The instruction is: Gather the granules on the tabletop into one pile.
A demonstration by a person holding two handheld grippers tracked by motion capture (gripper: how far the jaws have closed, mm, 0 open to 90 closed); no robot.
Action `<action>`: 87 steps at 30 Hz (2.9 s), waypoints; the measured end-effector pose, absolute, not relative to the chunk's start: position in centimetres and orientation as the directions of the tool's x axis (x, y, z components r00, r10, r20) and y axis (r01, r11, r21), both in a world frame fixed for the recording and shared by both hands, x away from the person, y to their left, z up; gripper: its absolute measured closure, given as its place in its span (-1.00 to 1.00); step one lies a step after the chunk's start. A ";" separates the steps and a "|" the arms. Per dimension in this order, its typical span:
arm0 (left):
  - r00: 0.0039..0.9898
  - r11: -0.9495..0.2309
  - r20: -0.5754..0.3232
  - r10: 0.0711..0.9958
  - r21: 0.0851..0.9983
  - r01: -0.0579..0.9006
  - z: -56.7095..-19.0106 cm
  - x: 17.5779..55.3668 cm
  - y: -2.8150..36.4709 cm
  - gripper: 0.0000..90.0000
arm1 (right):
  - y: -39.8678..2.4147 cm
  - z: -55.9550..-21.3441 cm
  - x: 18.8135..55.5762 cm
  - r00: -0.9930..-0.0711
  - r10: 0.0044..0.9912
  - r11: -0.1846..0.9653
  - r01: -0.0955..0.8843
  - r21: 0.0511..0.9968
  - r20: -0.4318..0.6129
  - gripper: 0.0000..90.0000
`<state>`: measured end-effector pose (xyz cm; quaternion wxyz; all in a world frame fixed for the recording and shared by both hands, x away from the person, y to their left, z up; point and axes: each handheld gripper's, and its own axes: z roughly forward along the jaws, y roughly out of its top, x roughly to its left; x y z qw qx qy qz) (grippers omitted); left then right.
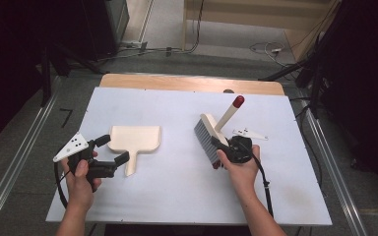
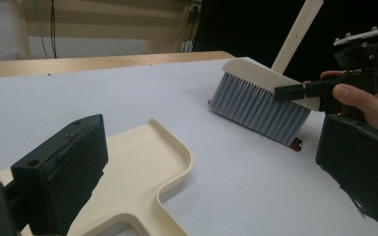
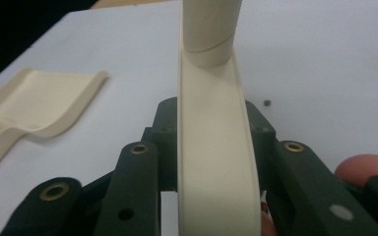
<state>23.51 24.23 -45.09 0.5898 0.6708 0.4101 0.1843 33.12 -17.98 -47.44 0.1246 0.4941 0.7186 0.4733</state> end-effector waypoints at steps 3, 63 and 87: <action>0.597 0.021 -0.231 0.769 0.941 0.337 -45.2 23.6 24.1 -1.00 | -18.5 -46.5 32.9 -0.561 0.779 0.100 0.552 0.828 0.280 0.46; 0.612 -0.015 -0.232 0.756 0.929 0.370 -45.8 24.0 22.5 -1.00 | -22.8 -46.9 38.6 -0.926 0.368 0.510 0.277 0.815 0.085 0.46; 0.612 -0.016 -0.231 0.756 0.928 0.371 -45.9 24.0 22.6 -1.00 | -20.8 -45.1 45.8 -0.848 0.514 0.552 0.208 0.808 -0.133 0.46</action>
